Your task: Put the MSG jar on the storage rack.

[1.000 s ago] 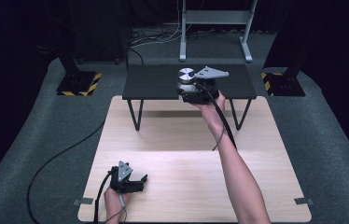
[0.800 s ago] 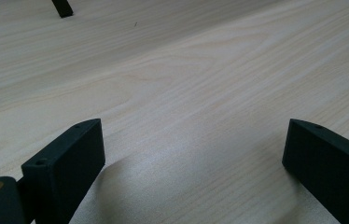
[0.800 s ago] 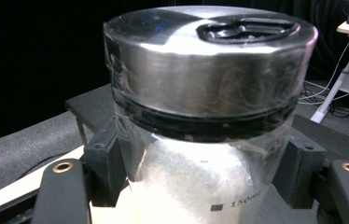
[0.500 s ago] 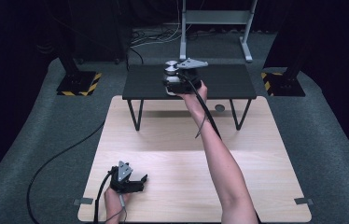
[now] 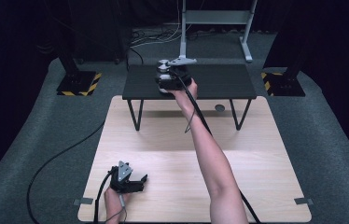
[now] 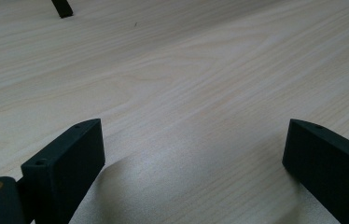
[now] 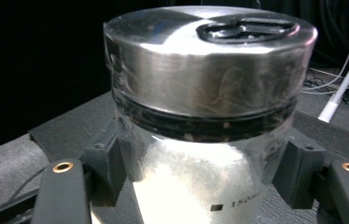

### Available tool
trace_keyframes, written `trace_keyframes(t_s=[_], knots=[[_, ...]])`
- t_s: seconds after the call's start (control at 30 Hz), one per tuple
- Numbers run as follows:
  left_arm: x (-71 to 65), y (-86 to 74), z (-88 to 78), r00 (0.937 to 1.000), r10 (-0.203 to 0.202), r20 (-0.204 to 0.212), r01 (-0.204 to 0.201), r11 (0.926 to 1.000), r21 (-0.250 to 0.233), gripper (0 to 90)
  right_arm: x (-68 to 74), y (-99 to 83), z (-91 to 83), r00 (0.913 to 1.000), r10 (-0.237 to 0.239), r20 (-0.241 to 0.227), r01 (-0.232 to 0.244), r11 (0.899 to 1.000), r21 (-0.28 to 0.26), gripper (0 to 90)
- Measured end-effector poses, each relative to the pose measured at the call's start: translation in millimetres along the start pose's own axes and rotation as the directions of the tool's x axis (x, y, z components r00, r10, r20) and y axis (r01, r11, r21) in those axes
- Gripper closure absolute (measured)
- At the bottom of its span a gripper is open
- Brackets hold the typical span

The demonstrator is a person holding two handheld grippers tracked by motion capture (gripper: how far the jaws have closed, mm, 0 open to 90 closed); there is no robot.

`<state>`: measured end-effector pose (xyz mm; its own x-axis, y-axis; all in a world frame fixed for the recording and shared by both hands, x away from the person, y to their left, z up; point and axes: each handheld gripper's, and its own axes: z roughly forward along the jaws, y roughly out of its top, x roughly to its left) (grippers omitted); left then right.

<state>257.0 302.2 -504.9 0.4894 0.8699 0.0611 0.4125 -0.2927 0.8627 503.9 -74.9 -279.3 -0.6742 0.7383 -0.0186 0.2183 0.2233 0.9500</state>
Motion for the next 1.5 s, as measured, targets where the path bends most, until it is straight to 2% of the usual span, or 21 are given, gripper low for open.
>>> trace_keyframes(t_s=[0.27, 0.37, 0.6, 1.03, 1.07, 1.13, 1.2, 1.27, 1.4, 1.5], knots=[[0.0, 0.0, 0.1, 1.0000, 0.000, 0.000, 0.000, 1.0000, 0.000, 5.3, 0.5, -1.2, 7.5, 0.9999, 0.006, 0.008, -0.006, 1.000, 0.013, 30.0], [0.0, 0.2, 0.0, 1.0000, 0.000, 0.000, 0.000, 1.0000, 0.001, 5.2, -0.1, -5.0, 8.4, 0.9997, 0.022, 0.008, -0.022, 1.000, 0.003, 30.0], [-0.2, 0.2, 0.0, 1.0000, 0.000, -0.001, 0.000, 1.0000, 0.001, 5.2, -0.7, -13.1, 8.3, 0.9998, 0.019, 0.008, -0.019, 1.000, -0.024, 30.0], [-0.2, 0.1, 0.0, 1.0000, -0.001, -0.001, 0.001, 1.0000, 0.000, 5.2, -1.8, -10.1, 8.0, 0.9997, 0.024, 0.003, -0.024, 1.000, -0.011, 29.3], [-0.2, 0.2, 0.0, 1.0000, 0.000, -0.001, 0.000, 1.0000, 0.001, 5.2, -2.8, -9.8, 7.9, 0.9996, 0.030, -0.002, -0.030, 1.000, -0.009, 28.6], [-0.2, 0.2, -0.1, 1.0000, 0.001, -0.001, -0.001, 1.0000, 0.001, 5.2, -5.8, -10.1, 7.5, 0.9988, 0.045, -0.016, -0.045, 0.999, -0.013, 16.7], [-0.4, -0.1, -0.1, 1.0000, 0.002, -0.002, -0.002, 1.0000, 0.000, 5.2, -5.8, -8.2, 3.8, 0.9982, 0.058, -0.013, -0.058, 0.998, -0.006, 9.6], [-0.4, 0.0, 0.0, 1.0000, 0.003, -0.002, -0.003, 1.0000, 0.000, 5.1, -4.7, -8.4, -4.6, 0.9989, 0.046, -0.014, -0.046, 0.999, -0.015, 4.2], [-0.6, -0.4, 0.1, 1.0000, 0.004, -0.003, -0.004, 1.0000, -0.002, 5.0, -4.5, -13.4, -25.3, 0.9987, 0.033, -0.039, -0.034, 0.999, -0.026, 1.0], [-0.6, -0.3, 0.1, 1.0000, 0.004, -0.003, -0.004, 1.0000, -0.002, 5.0, -1.3, -19.9, -45.1, 0.9982, -0.004, -0.060, 0.002, 0.999, -0.033, 0.7]])
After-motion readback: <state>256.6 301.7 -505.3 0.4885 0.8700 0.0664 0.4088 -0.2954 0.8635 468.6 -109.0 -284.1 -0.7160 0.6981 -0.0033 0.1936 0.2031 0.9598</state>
